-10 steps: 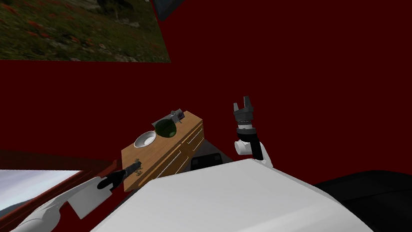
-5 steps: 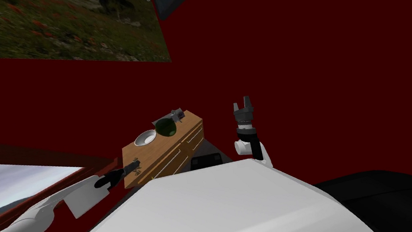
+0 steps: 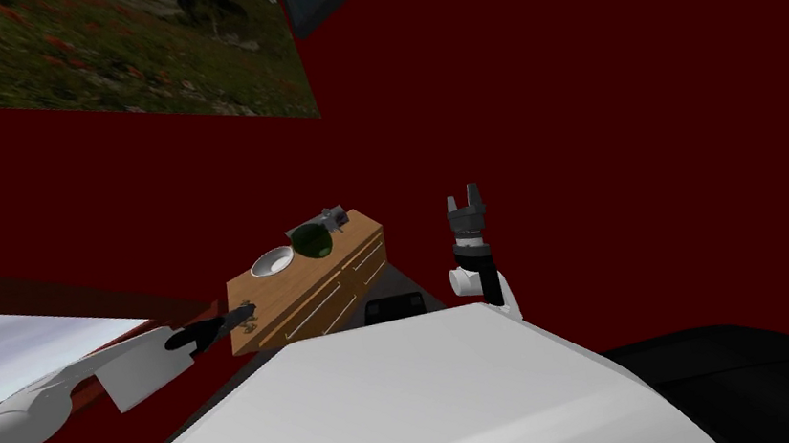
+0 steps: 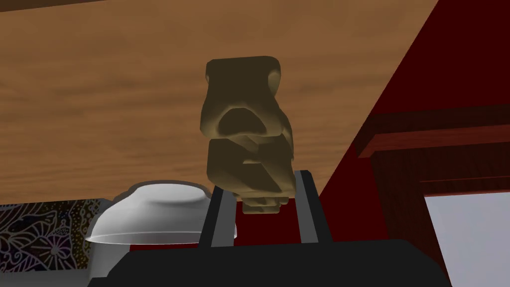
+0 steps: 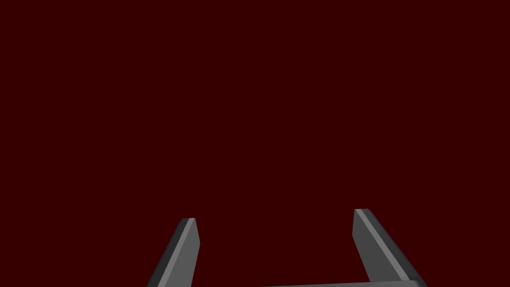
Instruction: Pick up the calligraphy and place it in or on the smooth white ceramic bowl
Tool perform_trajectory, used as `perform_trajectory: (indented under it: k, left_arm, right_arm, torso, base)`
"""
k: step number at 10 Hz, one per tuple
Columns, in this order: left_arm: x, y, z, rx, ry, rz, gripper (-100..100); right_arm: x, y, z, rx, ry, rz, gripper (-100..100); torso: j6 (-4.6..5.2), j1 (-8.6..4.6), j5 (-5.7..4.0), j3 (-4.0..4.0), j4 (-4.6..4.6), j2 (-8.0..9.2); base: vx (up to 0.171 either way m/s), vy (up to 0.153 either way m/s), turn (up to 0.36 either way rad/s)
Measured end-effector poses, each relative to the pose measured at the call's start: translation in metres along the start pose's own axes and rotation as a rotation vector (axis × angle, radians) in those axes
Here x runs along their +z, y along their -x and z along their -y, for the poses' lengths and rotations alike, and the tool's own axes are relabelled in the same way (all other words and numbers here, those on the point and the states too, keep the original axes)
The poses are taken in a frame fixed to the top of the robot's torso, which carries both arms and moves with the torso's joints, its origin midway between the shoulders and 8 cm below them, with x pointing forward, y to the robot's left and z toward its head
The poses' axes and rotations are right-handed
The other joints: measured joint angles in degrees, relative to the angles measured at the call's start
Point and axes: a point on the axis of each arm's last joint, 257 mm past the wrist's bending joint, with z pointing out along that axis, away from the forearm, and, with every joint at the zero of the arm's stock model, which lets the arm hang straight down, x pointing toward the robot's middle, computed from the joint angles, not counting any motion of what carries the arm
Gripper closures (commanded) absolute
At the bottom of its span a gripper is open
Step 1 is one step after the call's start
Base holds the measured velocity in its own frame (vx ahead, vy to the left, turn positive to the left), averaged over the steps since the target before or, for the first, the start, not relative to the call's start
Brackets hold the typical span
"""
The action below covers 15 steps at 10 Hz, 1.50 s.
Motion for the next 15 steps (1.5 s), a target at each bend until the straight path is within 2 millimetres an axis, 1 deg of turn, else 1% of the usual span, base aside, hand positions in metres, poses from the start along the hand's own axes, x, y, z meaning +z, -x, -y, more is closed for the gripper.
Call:
perform_trajectory:
  k: [3,8,11,15]
  left_arm:
    - [-0.013,0.023,-0.012,-0.027,0.05,0.014,100]
    - [-0.031,0.047,-0.031,-0.07,0.112,0.025,100]
    - [-0.042,0.053,-0.044,-0.121,0.141,0.017,100]
    - [-0.053,0.05,-0.062,-0.206,0.167,-0.004,100]
  right_arm:
    - [0.0,0.0,0.0,0.0,0.0,0.0,0]
    - [0.0,0.0,0.0,0.0,0.0,0.0,0]
    - [0.0,0.0,0.0,0.0,0.0,0.0,0]
    - [0.0,0.0,0.0,0.0,0.0,0.0,0]
  torso:
    - [-0.03,0.06,0.02,-0.02,-0.01,-0.04]
    - [-0.01,0.32,0.09,-0.07,-0.01,-0.15]
    - [0.11,0.66,0.18,-0.2,-0.04,-0.39]
    - [0.22,0.73,0.22,-0.29,-0.04,-0.56]
  base:
    - [-0.052,-0.035,-0.055]
    - [-0.027,0.009,-0.093]
    - [0.021,0.104,-0.284]
    - [0.037,0.114,-0.308]
